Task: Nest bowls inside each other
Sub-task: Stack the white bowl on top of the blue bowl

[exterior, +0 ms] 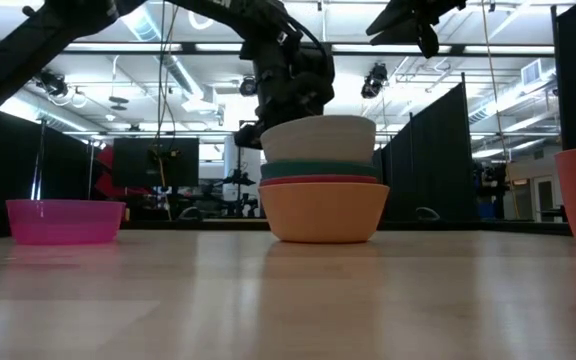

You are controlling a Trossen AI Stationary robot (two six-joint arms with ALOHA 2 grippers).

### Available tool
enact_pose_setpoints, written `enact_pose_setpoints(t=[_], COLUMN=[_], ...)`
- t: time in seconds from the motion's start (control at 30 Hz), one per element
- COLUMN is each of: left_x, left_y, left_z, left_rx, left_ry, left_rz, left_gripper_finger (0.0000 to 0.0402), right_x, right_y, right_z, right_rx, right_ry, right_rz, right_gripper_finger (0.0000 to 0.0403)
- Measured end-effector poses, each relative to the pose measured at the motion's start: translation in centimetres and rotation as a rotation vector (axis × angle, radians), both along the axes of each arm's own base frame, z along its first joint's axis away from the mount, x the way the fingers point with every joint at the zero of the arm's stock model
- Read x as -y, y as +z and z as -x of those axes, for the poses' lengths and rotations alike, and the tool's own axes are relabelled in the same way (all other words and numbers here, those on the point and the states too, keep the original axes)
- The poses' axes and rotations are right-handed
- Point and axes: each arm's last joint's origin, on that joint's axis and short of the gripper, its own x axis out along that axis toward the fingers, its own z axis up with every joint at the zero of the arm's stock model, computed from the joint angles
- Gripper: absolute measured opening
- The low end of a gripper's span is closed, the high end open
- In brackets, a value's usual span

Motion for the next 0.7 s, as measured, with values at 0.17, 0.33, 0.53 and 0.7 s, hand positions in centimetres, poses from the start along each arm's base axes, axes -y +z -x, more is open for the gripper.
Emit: enact_pose_setpoints(t=[0.17, 0.33, 0.53, 0.7], left_x=[-0.04, -0.05, 0.1, 0.09], left_y=[-0.43, -0.87, -0.91, -0.94], left_z=[-0.2, -0.39, -0.63, -0.64], left_rx=[-0.007, -0.015, -0.002, -0.003], left_ry=[0.006, 0.012, 0.007, 0.007], left_rz=[0.002, 0.004, -0.002, -0.006], left_gripper_finger=[0.0, 0.0, 0.0002, 0.002], right_x=[0.0, 0.0, 0.0, 0.08], right_y=[0.0, -0.01, -0.01, -0.01], right_z=[0.0, 0.0, 0.0, 0.04], right_rx=[0.0, 0.0, -0.008, -0.009], right_ry=[0.0, 0.0, 0.006, 0.003], right_rz=[0.0, 0.0, 0.016, 0.018], right_gripper_finger=[0.0104, 0.0105, 0.0105, 0.0117])
